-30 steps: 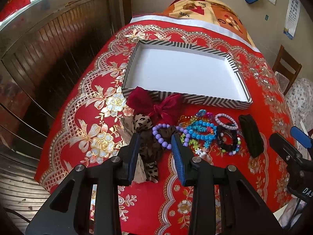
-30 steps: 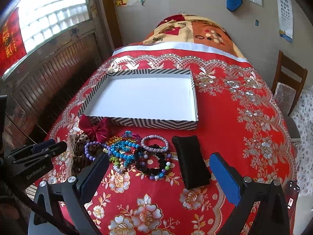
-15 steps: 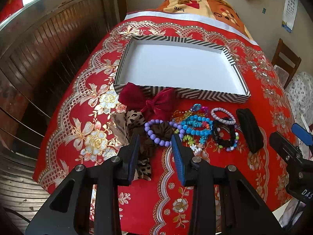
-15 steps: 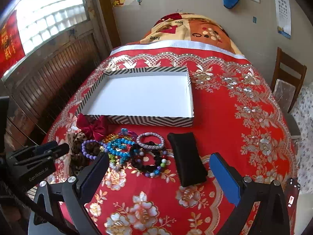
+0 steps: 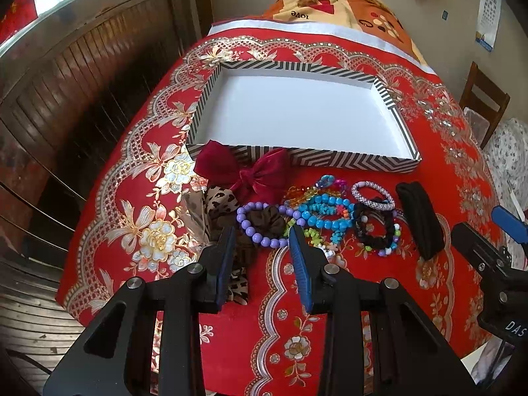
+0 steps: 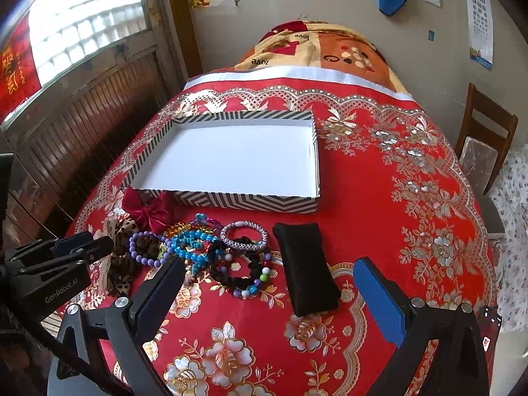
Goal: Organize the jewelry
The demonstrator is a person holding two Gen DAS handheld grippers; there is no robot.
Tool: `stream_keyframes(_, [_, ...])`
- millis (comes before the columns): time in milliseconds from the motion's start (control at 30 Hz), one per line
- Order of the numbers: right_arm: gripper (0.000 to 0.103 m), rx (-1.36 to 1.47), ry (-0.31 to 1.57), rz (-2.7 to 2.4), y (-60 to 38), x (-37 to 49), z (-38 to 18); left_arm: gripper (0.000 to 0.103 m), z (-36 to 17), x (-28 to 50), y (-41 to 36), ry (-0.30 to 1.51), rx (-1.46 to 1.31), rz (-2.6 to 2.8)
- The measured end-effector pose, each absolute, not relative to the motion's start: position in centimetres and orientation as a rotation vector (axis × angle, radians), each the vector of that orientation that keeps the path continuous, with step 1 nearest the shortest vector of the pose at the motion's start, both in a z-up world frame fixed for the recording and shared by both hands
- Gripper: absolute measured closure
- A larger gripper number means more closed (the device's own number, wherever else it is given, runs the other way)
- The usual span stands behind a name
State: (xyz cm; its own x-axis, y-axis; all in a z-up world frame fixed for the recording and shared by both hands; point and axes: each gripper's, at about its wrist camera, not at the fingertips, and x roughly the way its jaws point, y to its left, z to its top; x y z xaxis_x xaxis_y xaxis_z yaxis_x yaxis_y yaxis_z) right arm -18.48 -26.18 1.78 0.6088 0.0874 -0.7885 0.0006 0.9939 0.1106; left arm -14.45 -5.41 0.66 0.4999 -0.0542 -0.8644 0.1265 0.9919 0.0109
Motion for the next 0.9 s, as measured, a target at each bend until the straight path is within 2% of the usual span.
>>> stream_keyframes(900, [0.001,0.083,0.916,0.081,-25.2,-18.9,1.7,0.07,0.4,-14.8,-3.8,1.061,0.045,-0.097])
